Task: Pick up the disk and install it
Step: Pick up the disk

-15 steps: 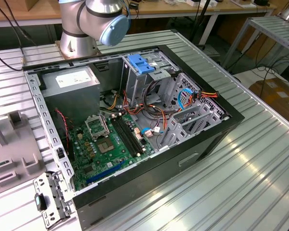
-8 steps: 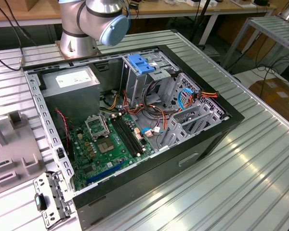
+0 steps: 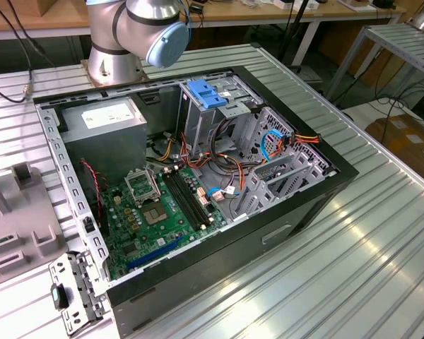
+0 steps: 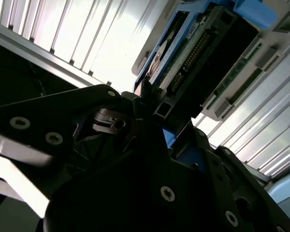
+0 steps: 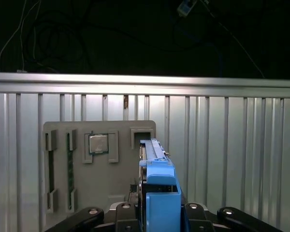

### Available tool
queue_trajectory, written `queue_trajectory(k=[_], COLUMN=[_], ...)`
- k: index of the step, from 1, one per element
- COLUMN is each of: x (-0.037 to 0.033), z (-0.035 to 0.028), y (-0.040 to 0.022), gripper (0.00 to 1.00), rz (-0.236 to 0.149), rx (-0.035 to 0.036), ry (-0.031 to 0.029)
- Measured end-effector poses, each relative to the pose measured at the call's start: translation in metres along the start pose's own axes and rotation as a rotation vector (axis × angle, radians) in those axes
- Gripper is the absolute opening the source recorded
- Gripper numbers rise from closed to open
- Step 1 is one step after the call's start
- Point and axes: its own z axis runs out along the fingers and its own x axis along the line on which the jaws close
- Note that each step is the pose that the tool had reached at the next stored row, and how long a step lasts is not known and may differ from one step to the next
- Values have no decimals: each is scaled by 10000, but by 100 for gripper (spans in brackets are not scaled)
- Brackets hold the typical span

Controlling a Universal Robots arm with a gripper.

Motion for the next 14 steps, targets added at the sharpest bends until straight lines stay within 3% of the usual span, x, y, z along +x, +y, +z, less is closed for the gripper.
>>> queue_trajectory(k=[14], x=[-10], z=[-176], y=[-3], gripper=[37], rz=[0], rx=[0], ry=[0])
